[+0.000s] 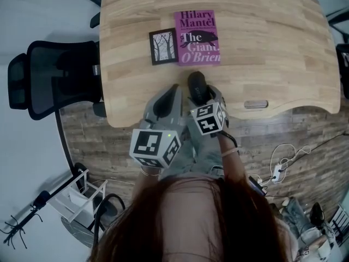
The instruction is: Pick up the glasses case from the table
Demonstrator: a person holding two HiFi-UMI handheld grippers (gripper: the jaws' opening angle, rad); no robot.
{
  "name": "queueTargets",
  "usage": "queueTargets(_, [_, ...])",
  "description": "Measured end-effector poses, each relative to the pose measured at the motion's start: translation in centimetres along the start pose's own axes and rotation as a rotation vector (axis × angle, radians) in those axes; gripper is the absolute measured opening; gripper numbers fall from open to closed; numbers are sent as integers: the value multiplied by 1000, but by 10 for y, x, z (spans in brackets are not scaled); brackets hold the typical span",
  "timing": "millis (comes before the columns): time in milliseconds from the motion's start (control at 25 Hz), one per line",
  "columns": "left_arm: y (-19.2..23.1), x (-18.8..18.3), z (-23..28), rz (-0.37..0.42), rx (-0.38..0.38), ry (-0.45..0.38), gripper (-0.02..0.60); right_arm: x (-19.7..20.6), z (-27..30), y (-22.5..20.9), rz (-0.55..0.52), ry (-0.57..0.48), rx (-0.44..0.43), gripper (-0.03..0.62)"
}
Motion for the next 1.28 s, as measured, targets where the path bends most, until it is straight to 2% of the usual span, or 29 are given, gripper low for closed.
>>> queueTargets(520, [3,6,-6,-27,-10,-11,2,4,6,0,28,19,10,367])
queueTargets(680, [4,5,-14,-28,-19,-32,2,3,1,-2,54,-9,16,365])
queueTargets(920, [2,1,-29,-26,-21,-65,2,-6,-15,4,36,-46,24,365])
queueTargets(1280, [-10,0,-57,-2,-18,-110,2,-15,-57,12,53,-156,45,365])
Point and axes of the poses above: the fingertips, and each gripper's own axes: z forward along the fingers, y to its left, x out of its underside, the point moved 8 cm from there along -z, backward along the fingers
